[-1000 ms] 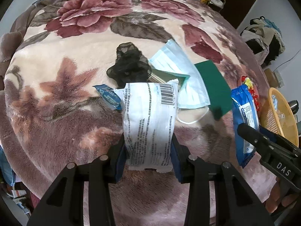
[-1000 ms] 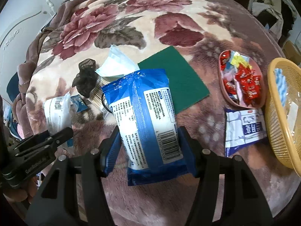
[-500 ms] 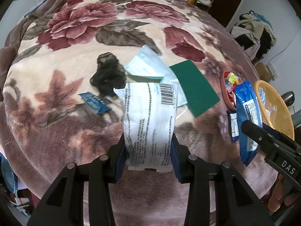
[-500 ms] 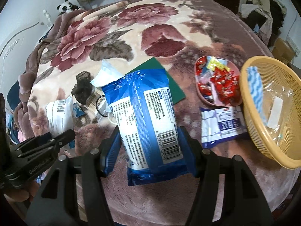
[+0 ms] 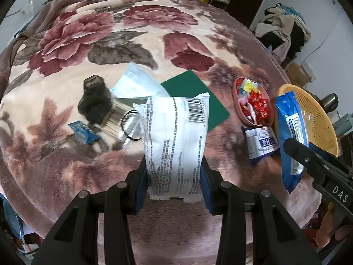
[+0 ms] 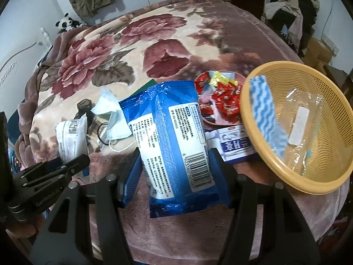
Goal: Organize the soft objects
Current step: 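Carry the white packet and blue wet-wipe pack with both tools toward the orange basket, then open both tools to drop the packet and wipe pack into the basket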
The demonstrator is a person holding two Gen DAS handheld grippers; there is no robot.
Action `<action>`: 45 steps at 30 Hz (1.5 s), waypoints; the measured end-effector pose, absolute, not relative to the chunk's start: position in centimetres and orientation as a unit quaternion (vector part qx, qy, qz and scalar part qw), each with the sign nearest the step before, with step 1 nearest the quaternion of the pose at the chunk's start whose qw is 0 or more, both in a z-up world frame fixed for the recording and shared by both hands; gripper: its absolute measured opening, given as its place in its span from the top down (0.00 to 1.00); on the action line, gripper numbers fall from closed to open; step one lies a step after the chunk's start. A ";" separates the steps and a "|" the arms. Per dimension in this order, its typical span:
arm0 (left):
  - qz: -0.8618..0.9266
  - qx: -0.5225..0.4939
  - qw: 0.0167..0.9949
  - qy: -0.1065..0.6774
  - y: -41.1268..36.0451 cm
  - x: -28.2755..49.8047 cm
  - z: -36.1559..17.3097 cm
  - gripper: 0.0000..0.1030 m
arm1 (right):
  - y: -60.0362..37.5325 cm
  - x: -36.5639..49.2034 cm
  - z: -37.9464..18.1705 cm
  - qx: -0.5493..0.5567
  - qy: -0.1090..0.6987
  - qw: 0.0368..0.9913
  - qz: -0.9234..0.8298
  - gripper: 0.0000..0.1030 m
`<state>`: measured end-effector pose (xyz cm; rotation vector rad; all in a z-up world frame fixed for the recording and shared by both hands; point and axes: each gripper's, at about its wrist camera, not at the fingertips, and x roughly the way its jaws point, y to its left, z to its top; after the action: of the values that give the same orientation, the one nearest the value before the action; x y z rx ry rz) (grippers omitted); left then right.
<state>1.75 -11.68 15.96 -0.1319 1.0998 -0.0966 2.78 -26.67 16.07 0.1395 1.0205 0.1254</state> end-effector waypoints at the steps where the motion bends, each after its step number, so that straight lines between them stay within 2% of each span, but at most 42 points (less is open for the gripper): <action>1: -0.048 -0.061 0.850 0.522 -12.1 1.8 16.1 0.59 | -27.0 2.7 16.1 0.068 0.487 0.869 0.058 0.41; 45: -0.170 0.016 0.837 0.521 -32.0 7.0 18.5 0.58 | -44.4 2.1 17.9 0.137 0.460 0.876 -0.038 0.41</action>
<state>7.03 -31.98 18.48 0.0333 1.1020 -0.3600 2.13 -44.45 17.86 0.2862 0.9601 -0.0798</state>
